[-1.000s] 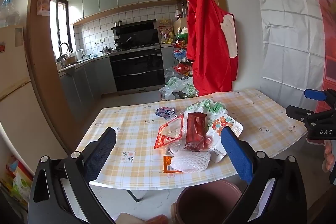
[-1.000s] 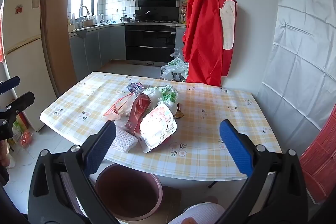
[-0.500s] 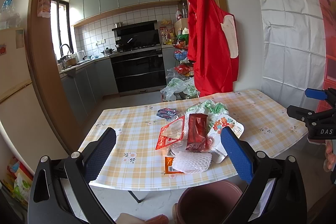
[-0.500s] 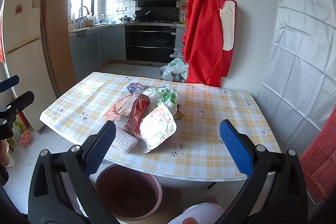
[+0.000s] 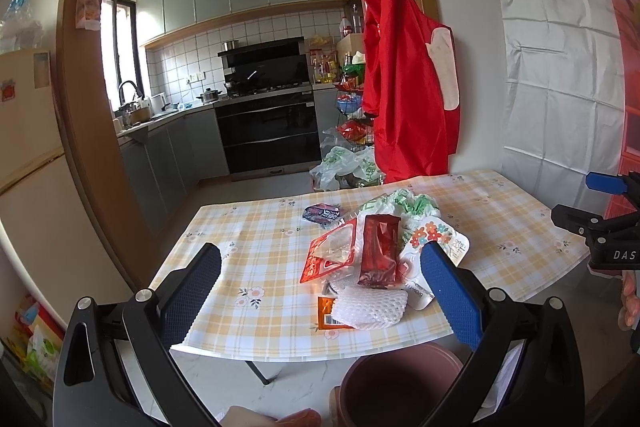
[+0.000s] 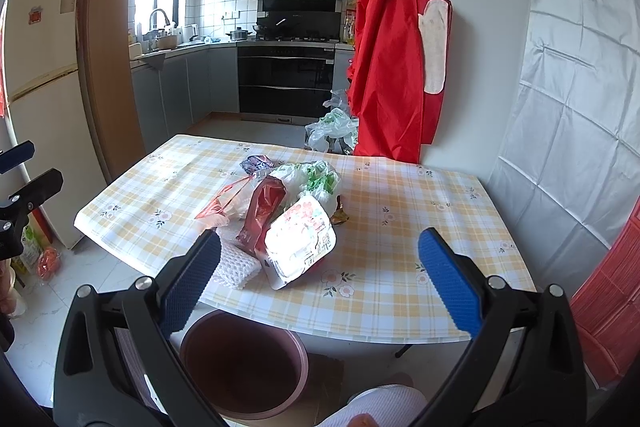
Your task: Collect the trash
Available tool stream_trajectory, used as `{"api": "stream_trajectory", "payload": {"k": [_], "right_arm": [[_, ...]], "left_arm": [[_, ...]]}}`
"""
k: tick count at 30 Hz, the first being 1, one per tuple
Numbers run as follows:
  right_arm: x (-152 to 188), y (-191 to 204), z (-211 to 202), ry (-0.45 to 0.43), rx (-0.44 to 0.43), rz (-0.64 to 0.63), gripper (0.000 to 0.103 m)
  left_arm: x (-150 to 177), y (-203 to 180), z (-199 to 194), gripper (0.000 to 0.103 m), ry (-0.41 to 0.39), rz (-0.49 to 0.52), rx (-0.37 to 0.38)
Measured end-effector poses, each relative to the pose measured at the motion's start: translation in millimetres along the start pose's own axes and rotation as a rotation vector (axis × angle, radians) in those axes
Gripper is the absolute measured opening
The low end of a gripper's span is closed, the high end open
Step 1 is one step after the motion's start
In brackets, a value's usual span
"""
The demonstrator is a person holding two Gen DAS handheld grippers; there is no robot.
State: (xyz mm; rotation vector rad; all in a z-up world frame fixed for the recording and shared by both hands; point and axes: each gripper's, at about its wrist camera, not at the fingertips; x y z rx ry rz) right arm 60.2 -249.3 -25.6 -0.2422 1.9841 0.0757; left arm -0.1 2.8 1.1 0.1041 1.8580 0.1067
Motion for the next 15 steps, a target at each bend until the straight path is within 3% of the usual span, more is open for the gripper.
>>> {"api": "stream_trajectory", "payload": {"k": [15], "right_arm": [[5.0,3.4,1.8,0.01,0.005,-0.008,0.097]], "left_arm": [[2.9,4.1,1.4,0.098,0.015,-0.008,-0.013]]}}
Point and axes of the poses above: each gripper's, at about its wrist camera, not at the fingertips, and z roughly the way its jaws point, y to its left, x to its underside, and after that the axes turned 6 degrees about -y, right-handed
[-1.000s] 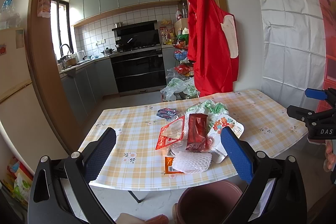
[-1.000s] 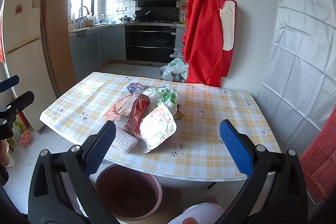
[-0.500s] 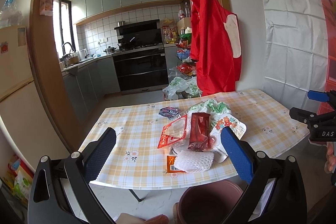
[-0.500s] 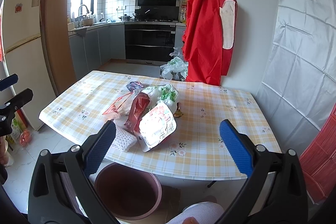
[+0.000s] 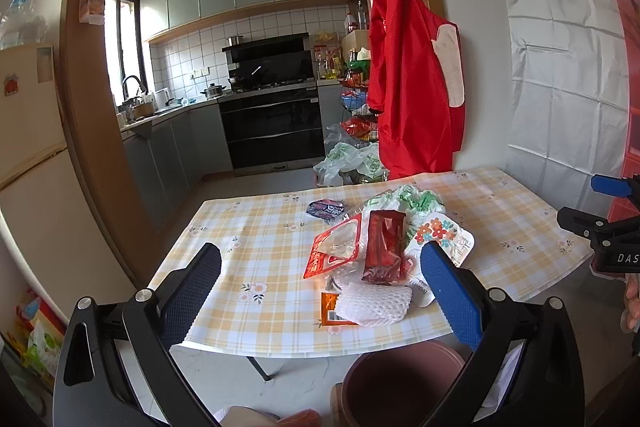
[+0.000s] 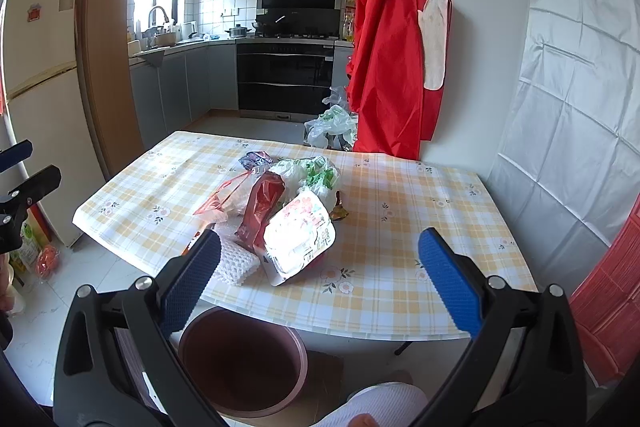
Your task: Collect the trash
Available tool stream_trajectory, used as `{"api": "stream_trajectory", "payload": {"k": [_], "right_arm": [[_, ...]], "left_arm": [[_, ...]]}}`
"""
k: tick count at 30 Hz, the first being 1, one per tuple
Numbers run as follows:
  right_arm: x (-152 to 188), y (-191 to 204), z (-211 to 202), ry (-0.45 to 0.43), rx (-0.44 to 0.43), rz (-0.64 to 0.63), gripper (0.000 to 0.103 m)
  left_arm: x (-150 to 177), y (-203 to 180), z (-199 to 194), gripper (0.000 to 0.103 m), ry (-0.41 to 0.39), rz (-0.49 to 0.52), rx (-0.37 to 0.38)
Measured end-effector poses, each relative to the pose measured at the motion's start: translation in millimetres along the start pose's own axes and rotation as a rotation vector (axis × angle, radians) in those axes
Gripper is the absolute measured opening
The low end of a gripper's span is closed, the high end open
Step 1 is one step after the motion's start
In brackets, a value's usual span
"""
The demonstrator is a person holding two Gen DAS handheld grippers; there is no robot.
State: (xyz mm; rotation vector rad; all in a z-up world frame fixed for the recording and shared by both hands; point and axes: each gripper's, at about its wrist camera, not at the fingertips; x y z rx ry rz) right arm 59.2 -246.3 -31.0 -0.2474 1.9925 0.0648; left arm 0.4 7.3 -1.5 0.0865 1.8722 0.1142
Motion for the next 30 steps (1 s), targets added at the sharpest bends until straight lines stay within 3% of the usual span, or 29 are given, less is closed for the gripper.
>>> {"api": "stream_trajectory", "payload": {"k": [30], "right_arm": [[4.2,0.8,6.7,0.019,-0.001,0.01,0.097]], "left_arm": [[3.1,1.0,5.1,0.098,0.014,-0.007,0.002]]}}
Point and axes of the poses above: each gripper's, at about its wrist camera, not at the fingertips, and z roughly the way its jaws point, y to its left, x to its underside, and after that the axes turned 6 degrees about -y, right-handed
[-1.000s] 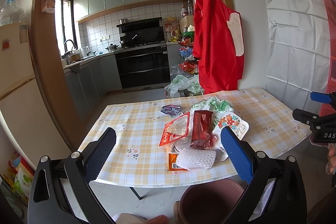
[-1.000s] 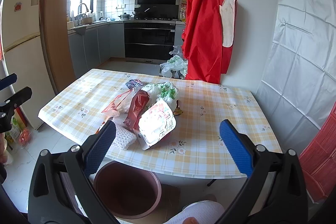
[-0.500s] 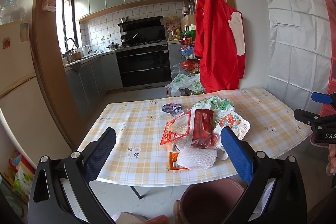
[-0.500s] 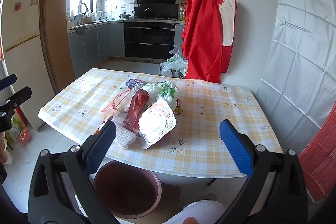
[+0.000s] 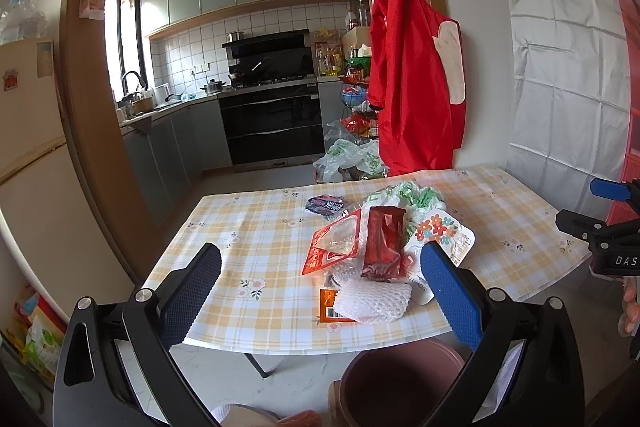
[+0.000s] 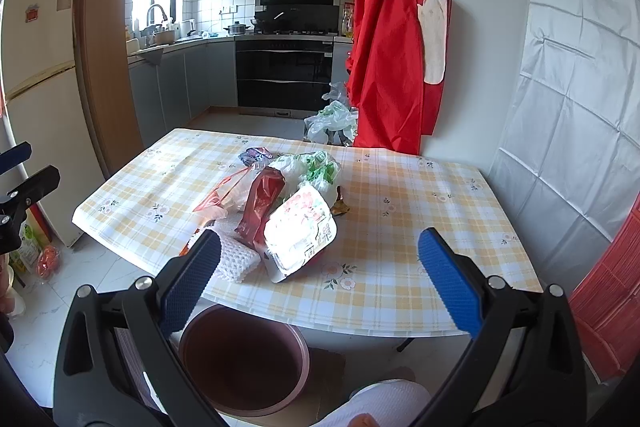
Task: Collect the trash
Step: 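Grasp the white bubble-wrap net with the left gripper while the right gripper grasps the white floral bag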
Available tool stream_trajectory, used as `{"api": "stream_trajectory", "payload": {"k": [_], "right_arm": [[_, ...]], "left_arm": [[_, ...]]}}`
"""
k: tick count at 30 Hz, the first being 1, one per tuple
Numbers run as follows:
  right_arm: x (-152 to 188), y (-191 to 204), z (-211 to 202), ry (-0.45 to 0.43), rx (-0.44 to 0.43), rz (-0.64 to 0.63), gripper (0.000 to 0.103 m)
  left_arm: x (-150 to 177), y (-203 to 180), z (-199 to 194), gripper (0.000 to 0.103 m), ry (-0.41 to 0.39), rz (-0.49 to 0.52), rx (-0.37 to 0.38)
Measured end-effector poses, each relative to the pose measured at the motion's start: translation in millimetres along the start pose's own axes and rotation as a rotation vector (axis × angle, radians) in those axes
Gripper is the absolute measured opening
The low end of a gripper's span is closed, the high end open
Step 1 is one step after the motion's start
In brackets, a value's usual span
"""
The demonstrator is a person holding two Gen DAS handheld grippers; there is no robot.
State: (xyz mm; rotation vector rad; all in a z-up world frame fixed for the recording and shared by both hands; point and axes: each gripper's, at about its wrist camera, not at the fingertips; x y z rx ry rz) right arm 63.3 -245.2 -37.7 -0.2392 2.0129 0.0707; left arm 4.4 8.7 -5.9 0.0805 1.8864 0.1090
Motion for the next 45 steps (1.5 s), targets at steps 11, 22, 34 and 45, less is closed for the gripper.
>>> {"api": "stream_trajectory", "payload": {"k": [11,22,34,45], "right_arm": [[20,-3,40,0.057,-0.029,0.049,0.097],[57,-9,104,0.134,-0.057,0.085,0.097],[90,-13,166,0.235,-0.083,0.074,0.097],[105,-14,205,0.252,-0.113,0.12,0.097]], "left_arm": [[28,7,39,0.098,0.073,-0.085,0.047],[83,0,101,0.098,0.183,-0.023,0.066],[126,-10,180,0.098,0.362,-0.11,0.14],[145,-5,258,0.076,0.478,-0.292,0.169]]}}
Point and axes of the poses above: each gripper's, at about its wrist camera, not at the fingertips, and z roughly the way its jaws point, y to its left, x to its underside, and after that the axes turned 6 degrees about -y, right-handed
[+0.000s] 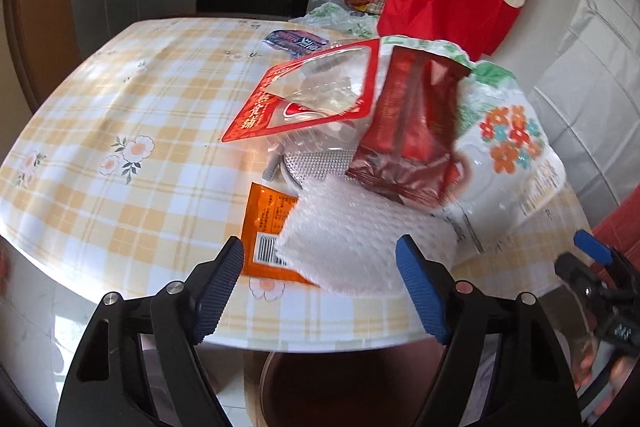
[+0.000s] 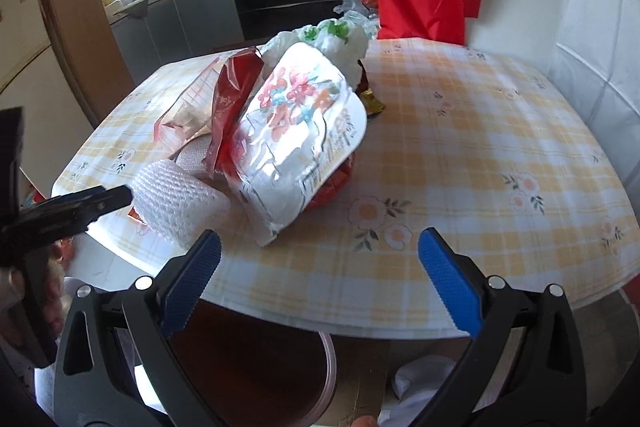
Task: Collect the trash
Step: 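Grasp the white bubble-wrap net with the left gripper while the right gripper grasps the white floral bag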
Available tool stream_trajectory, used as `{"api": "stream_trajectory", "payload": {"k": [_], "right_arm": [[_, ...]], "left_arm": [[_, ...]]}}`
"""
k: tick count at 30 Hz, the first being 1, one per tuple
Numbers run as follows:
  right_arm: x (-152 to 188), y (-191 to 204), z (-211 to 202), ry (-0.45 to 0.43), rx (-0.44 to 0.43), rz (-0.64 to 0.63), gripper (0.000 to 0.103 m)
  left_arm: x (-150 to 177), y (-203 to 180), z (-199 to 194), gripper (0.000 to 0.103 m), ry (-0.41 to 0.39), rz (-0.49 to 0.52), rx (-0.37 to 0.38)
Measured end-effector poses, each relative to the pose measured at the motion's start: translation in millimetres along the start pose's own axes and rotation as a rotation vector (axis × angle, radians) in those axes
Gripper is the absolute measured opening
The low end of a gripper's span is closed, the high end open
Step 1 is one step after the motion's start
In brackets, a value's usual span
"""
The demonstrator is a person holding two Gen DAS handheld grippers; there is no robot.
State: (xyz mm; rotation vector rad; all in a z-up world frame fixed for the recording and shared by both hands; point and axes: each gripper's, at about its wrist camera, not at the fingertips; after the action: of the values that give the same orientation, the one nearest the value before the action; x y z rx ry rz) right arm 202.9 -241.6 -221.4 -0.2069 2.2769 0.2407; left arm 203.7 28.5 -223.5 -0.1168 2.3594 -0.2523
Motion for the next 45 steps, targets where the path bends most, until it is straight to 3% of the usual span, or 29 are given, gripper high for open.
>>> {"api": "stream_trajectory", "payload": {"k": [10,17,20,26,29,31,34,45], "right_arm": [[-6,-3,22,-0.001,-0.046,0.007,0.097],[-17,-6,37,-0.026,-0.046,0.007,0.097],[-23,-5,46,-0.045,-0.056,0.001,0.096],[-27,-5,60,-0.04,-0.083,0.054,0.082],[-25,-9,63,-0.029,-0.098,0.098,0.069],[-24,-12,63,-0.03,-0.111,0.126,0.052],[-24,-16,57,-0.039,-0.112,0.144,0.035],[-25,-15,16,-0.119,-0.106,0.122,0.032]], "left_arm": [[-7,1,39,0.075,0.043,0.007,0.021],[-5,-6,28,0.031,0.032,0.037,0.064],[-7,-13,19,0.022,0.017,0.048,0.111],[-11,-30,-5,0.019,-0.054,0.107,0.175],[-12,-37,-18,0.019,-0.085,0.121,0.192],[-13,-40,-27,0.019,-0.098,0.12,0.201],[-11,-40,-34,0.019,-0.108,0.116,0.204],[0,-27,-61,0.019,-0.13,0.086,0.182]]}}
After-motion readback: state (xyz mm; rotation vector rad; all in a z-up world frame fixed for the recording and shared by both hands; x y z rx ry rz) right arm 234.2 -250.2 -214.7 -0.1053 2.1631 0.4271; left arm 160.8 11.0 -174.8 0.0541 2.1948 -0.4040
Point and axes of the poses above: each gripper's, at about its wrist camera, not at the fingertips, and z roughly the way its jaws point, y to its left, x to its underside, and after that the axes turned 6 degrees about -y, right-handed
